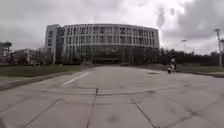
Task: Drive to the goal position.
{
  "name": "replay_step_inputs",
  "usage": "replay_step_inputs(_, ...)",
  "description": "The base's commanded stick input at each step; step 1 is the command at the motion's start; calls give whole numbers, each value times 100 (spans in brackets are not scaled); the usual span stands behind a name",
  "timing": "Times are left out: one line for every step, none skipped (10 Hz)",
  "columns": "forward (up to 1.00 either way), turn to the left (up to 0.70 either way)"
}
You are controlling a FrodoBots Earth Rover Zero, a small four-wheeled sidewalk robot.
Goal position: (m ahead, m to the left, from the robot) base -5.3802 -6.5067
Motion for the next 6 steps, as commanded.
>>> replay_step_inputs(70,0)
replay_step_inputs(70,-2)
replay_step_inputs(70,-17)
replay_step_inputs(70,-5)
replay_step_inputs(70,0)
replay_step_inputs(70,-3)
